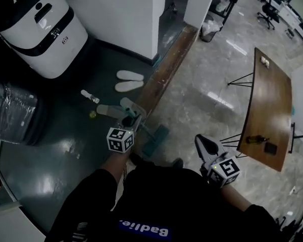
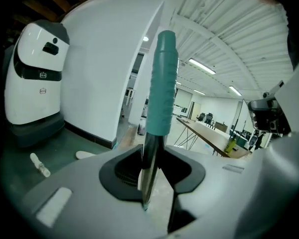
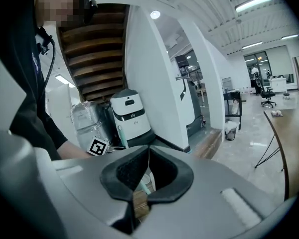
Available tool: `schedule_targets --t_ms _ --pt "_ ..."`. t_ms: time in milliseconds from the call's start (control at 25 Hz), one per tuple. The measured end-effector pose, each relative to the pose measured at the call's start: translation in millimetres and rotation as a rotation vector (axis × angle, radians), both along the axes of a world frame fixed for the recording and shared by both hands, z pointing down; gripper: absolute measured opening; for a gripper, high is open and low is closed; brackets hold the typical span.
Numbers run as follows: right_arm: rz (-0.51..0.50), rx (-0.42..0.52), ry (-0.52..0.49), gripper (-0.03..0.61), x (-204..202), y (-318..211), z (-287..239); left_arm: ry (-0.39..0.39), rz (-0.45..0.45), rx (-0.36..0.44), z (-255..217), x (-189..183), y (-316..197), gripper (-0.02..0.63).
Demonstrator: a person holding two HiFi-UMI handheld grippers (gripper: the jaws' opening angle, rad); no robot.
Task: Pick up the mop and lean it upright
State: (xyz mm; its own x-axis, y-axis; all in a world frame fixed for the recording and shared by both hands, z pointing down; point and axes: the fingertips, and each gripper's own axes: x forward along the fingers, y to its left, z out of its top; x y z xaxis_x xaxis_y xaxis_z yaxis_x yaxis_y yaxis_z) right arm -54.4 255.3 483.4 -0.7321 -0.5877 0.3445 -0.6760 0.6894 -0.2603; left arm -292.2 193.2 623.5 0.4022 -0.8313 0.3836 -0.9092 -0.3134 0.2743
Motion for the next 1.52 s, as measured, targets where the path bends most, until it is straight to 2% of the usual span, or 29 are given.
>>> schedule_targets --t_ms 240,440,640,920,1240,1520 --pt "0.043 0.003 -0.060 0.006 73 3 12 -0.078 0.120 0.032 -20 90 19 0.121" --pt "0.056 0.023 -0.106 0.005 106 6 12 -0.144 0.179 0.056 -40 136 26 0.120" --pt "0.057 0.048 -0.146 0.005 131 5 7 -0.165 0.224 0.102 -77 180 36 0.118" --pt "0.071 0.054 -0.182 0.005 159 3 5 -0.074 0.263 0.208 -149 242 41 0.117" --pt "0.142 0.066 -0.202 0.005 199 -4 2 0.062 0.349 0.326 -232 307 51 0.114" --pt "0.205 0.069 -0.204 0.005 216 -13 1 0.137 0.458 0.373 -266 339 49 0.114"
